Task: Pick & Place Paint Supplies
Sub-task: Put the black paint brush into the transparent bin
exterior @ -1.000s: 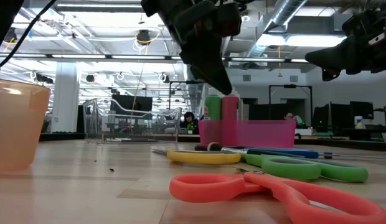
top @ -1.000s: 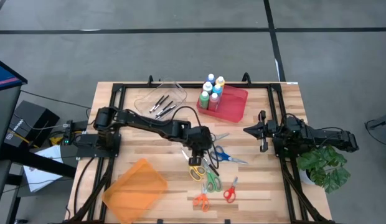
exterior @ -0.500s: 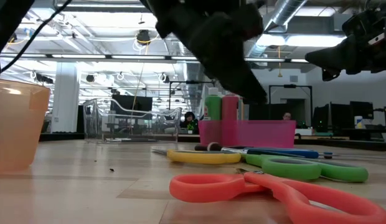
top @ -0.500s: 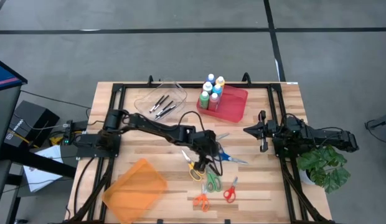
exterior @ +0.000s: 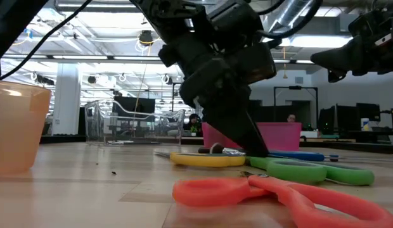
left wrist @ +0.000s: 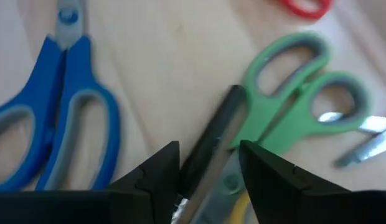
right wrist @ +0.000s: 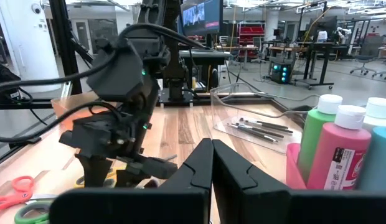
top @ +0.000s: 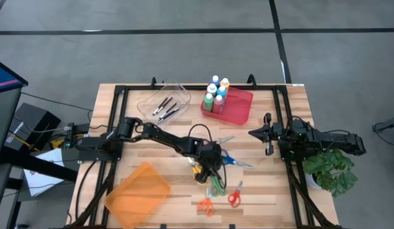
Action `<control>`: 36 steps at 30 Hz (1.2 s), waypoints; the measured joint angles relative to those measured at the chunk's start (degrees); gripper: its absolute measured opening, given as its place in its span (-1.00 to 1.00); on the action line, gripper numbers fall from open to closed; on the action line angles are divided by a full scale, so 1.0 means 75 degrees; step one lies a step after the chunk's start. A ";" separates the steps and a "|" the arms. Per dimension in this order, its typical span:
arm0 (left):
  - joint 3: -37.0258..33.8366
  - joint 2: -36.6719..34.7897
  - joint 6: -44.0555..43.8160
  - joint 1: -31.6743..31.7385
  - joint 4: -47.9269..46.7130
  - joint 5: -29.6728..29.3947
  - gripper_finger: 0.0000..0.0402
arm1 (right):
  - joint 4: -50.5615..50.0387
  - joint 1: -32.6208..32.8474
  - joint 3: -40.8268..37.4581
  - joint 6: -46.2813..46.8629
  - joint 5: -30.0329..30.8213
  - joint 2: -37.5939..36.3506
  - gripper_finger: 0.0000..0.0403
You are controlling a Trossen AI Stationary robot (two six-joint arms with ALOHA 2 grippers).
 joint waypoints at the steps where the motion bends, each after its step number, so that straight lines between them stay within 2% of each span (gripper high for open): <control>1: 0.0000 0.0005 -0.0001 0.0019 -0.0007 -0.0024 -0.19 | 0.0000 0.0000 0.0000 0.0000 0.0000 0.0000 -1.00; 15: 0.0000 -0.0246 -0.0013 0.0281 -0.0302 -0.0165 -0.27 | 0.0000 -0.0002 0.0000 0.0000 0.0000 0.0000 -1.00; 23: 0.0000 -0.0246 0.0308 0.0420 -0.0444 0.0059 -0.27 | 0.0000 0.0000 0.0000 0.0000 0.0000 0.0000 -1.00; 26: -0.0095 -0.0246 0.0626 0.0404 -0.0424 0.0078 -0.27 | 0.0000 -0.0003 0.0000 -0.0002 0.0000 0.0000 -1.00; 36: -0.0481 -0.0281 0.0602 0.0446 -0.0273 -0.0003 -0.28 | 0.0000 -0.0001 0.0000 0.0000 0.0000 0.0000 -1.00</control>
